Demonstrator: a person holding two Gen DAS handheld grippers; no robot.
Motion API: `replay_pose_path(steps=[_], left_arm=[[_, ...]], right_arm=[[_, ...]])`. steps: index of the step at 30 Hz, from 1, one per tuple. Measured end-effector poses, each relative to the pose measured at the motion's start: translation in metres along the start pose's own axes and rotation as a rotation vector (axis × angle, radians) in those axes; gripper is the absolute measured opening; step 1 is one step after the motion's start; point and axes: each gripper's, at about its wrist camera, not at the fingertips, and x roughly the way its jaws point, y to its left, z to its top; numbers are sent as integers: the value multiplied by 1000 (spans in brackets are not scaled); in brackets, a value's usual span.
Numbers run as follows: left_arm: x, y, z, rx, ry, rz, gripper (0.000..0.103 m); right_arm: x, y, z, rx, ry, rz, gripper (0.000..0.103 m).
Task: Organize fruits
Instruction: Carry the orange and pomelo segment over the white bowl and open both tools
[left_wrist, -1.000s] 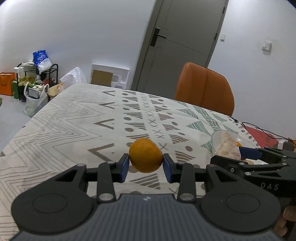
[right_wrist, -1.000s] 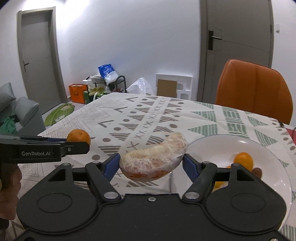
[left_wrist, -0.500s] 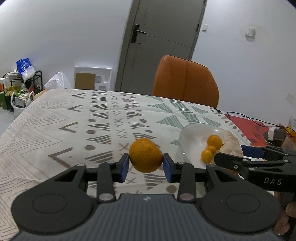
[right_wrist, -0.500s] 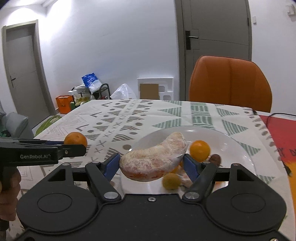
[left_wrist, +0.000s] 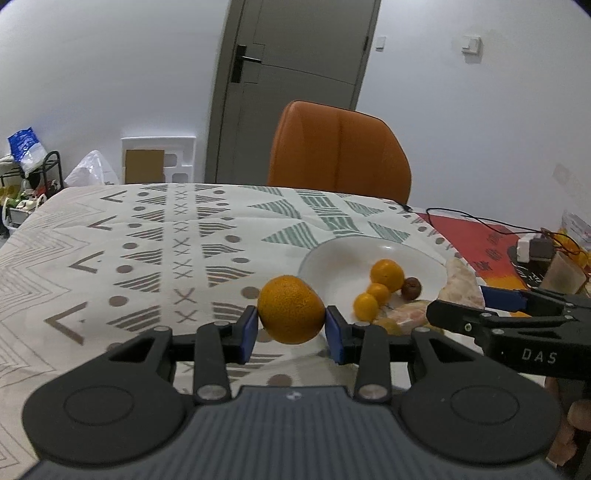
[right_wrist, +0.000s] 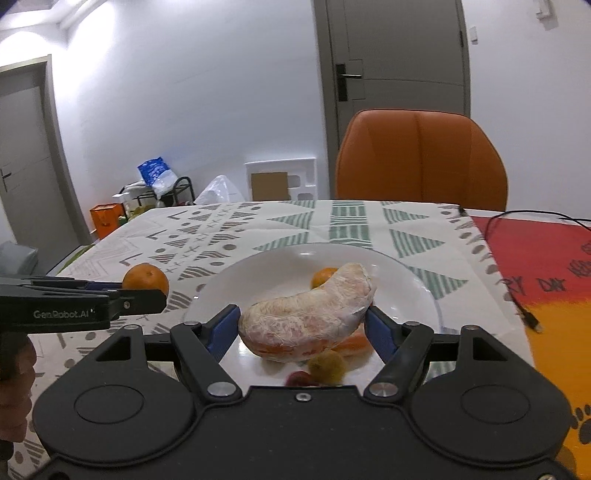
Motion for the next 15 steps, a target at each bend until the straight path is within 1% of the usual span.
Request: replay_pose_path(steps=[15], left_arm=[[19, -36, 0, 50, 25, -45, 38]], right_arm=[[-10, -30, -9, 41, -6, -31, 71]])
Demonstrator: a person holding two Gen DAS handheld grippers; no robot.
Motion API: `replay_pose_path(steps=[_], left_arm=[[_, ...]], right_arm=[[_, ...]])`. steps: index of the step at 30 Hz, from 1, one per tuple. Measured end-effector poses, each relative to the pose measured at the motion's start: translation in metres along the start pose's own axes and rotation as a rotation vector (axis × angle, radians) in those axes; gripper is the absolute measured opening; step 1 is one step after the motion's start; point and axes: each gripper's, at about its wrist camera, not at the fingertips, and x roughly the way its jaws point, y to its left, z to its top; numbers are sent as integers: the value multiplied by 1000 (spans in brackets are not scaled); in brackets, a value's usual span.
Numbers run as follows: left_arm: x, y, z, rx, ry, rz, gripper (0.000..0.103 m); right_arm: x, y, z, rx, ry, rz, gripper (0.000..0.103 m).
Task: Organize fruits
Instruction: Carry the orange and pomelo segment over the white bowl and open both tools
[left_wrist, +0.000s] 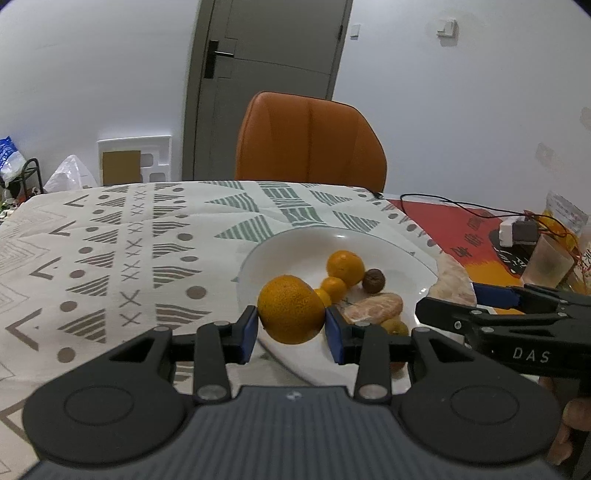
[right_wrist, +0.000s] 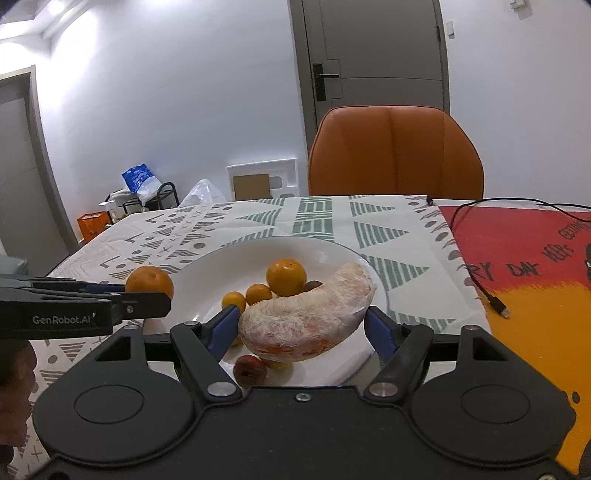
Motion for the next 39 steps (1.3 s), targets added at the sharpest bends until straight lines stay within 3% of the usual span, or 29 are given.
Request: replay_pose_path(steps=[8, 20, 24, 34, 39], left_arm=[[8, -9, -2, 6, 16, -2, 38], [-2, 5, 0, -22, 2, 56, 42], [-7, 9, 0, -28, 3, 62, 44], [-22, 19, -1, -35, -12, 119, 74], [-32, 24, -3, -45, -24, 132, 83]], right_arm=[[-3, -6, -4, 12, -1, 4, 71], [-1, -8, -6, 19, 2, 0, 71], [-1, -5, -5, 17, -3, -1, 76], [-9, 5, -7, 14, -10, 14, 84], [-15, 7, -13, 21, -8, 28, 86]])
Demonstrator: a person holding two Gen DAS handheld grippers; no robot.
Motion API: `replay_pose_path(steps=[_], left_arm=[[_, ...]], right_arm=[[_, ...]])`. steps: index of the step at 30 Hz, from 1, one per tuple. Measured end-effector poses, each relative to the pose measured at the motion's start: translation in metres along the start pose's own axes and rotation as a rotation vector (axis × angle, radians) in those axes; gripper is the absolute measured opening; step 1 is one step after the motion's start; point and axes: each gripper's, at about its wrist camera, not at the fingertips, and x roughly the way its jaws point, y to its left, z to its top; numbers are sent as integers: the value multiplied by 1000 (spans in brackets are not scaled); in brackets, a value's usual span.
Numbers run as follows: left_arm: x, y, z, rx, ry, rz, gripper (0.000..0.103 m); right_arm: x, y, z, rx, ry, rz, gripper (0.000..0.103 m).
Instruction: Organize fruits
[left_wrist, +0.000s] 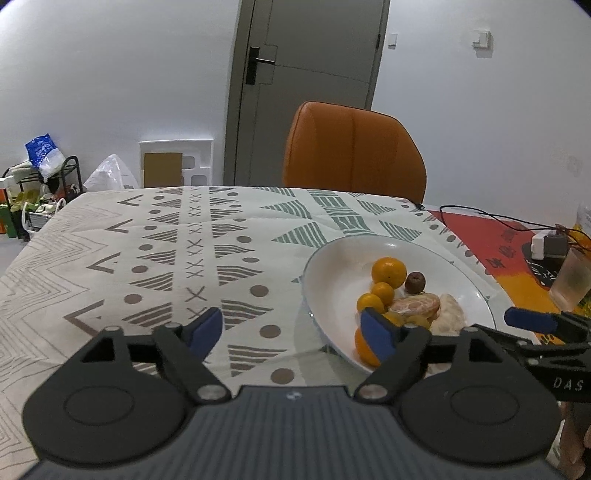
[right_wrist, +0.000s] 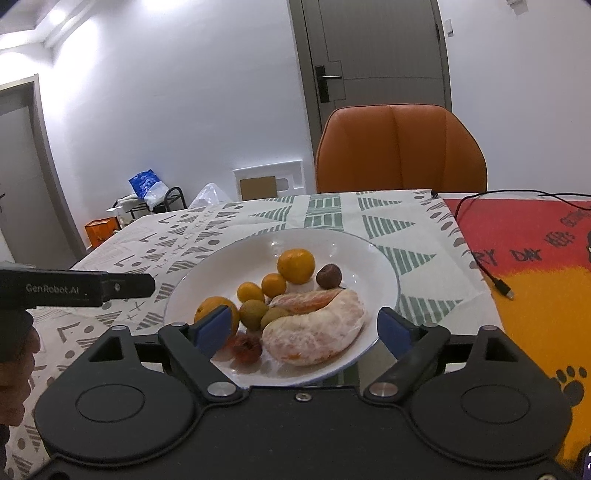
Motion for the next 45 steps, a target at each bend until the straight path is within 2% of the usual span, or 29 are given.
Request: replay_pose_path(steps=[17, 24, 35, 45], left_arm=[[-25, 22, -10, -11, 5, 49, 93], [-39, 33, -15, 11, 40, 83, 95], [-62, 52, -23, 4, 51, 125, 97], [-86, 60, -28, -4, 37, 125, 97]], right_arm=[[-12, 25, -8, -22, 9, 34, 92], [-17, 37, -8, -16, 8, 58, 103], [-29, 60, -12, 15, 28, 69, 103], [-48, 76, -14, 23, 16, 64, 103]])
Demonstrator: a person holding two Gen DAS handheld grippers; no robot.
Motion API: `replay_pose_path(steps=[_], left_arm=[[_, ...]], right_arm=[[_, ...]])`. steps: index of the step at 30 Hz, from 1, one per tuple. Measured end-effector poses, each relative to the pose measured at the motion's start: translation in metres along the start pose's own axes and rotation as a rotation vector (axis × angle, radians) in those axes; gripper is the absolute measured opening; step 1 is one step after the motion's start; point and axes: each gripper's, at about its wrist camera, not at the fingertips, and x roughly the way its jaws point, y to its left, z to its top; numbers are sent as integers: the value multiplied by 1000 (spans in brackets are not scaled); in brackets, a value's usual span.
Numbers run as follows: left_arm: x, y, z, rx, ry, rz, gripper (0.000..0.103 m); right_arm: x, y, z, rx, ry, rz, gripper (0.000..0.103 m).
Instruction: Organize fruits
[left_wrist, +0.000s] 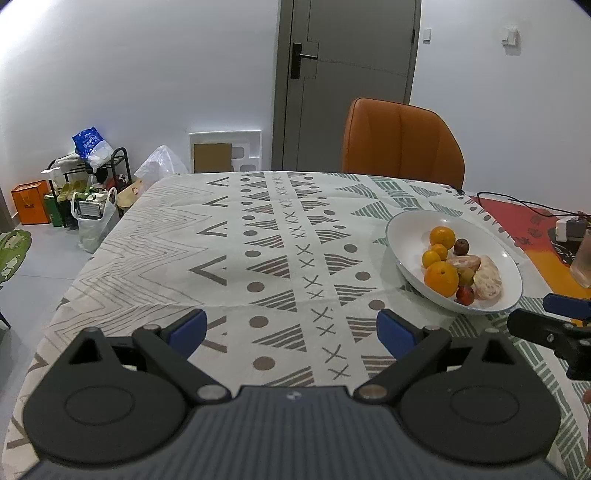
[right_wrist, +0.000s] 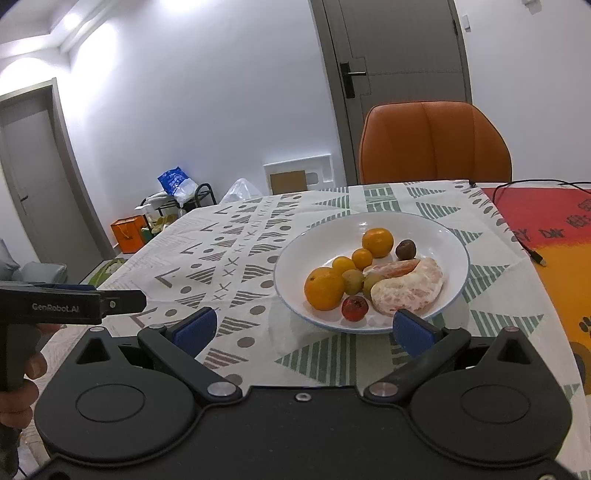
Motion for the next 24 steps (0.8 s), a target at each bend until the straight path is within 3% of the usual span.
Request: replay_pose_path(steps=[24], left_arm=[[-43, 17, -18, -6, -24, 12, 98]], right_arm=[[-35, 29, -6, -4, -30, 43, 103]])
